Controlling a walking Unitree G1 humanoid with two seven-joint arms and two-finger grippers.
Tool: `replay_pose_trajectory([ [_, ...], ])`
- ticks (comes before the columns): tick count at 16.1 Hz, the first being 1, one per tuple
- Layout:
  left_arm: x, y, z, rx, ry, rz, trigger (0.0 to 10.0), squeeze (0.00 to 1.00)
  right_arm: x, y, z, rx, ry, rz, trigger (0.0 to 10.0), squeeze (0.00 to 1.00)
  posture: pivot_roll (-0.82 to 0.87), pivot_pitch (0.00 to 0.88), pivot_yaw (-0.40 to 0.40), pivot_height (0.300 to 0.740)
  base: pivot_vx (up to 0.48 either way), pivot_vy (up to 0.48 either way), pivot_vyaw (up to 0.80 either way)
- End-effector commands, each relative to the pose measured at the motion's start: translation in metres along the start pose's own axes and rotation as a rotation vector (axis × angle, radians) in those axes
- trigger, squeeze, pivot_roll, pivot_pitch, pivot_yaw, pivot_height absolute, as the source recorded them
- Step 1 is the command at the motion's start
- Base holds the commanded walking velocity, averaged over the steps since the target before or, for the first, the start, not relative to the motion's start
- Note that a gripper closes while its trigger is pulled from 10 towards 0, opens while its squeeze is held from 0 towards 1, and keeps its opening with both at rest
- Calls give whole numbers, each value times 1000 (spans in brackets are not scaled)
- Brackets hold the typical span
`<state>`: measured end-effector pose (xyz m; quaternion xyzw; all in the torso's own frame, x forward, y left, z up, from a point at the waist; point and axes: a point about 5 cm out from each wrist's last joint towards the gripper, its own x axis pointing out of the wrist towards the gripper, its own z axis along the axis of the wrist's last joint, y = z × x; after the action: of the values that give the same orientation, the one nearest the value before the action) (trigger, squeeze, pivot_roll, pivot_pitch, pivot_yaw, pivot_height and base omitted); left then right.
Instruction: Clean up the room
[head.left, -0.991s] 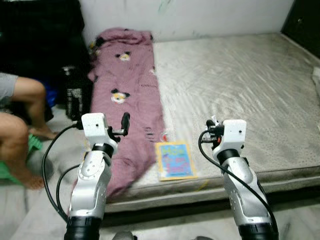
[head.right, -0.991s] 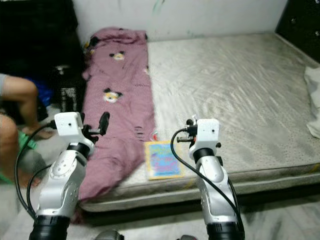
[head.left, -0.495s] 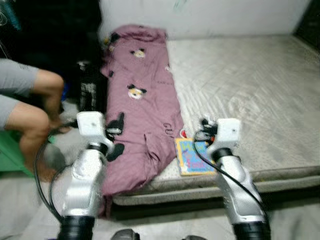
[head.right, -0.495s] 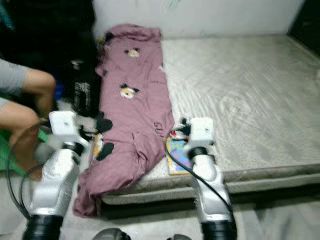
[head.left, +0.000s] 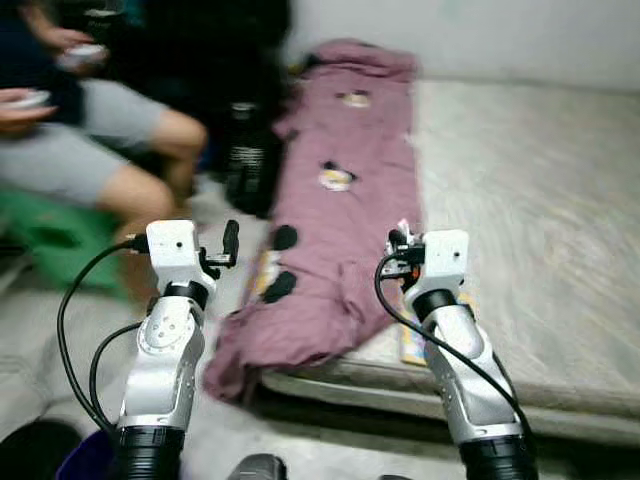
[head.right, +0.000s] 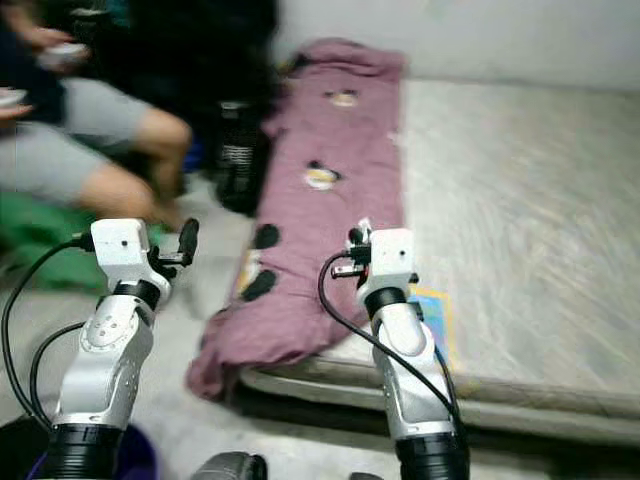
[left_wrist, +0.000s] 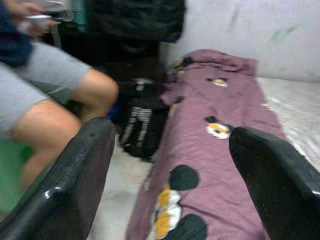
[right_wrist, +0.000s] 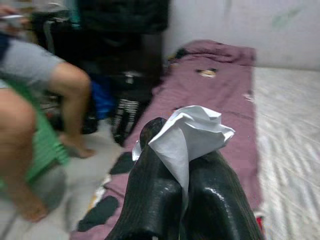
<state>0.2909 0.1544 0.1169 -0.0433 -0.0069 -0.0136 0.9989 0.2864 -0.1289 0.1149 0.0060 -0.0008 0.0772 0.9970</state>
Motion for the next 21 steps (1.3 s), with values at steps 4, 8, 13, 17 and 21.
replay_pose_trajectory([
  [4, 0, 0, 2, 15, -10, 2, 10000, 0, 1, 1, 0, -8, -8, 17, 10000, 0, 8, 7, 28, 740, 0, 0, 800],
  [8, -2, 14, 1, 35, -4, 71, 10000, 0, 3, 2, 0, -11, -10, 23, 10000, 0, 17, 2, 26, 740, 0, 0, 800],
  [13, -10, 19, -5, 59, 3, 124, 10000, 0, 14, 12, 0, -9, -24, 79, 10000, 0, 74, 0, -5, 740, 0, 0, 479],
  [17, -17, 26, -6, 57, -5, 184, 10000, 0, 24, 27, 0, -11, -24, 161, 10000, 0, 122, 0, -52, 740, 0, 0, 0],
  [21, -18, 28, -6, 66, -4, 188, 10000, 0, 27, 35, -5, -16, -20, 188, 10000, 0, 128, 0, -48, 740, 0, 0, 0],
])
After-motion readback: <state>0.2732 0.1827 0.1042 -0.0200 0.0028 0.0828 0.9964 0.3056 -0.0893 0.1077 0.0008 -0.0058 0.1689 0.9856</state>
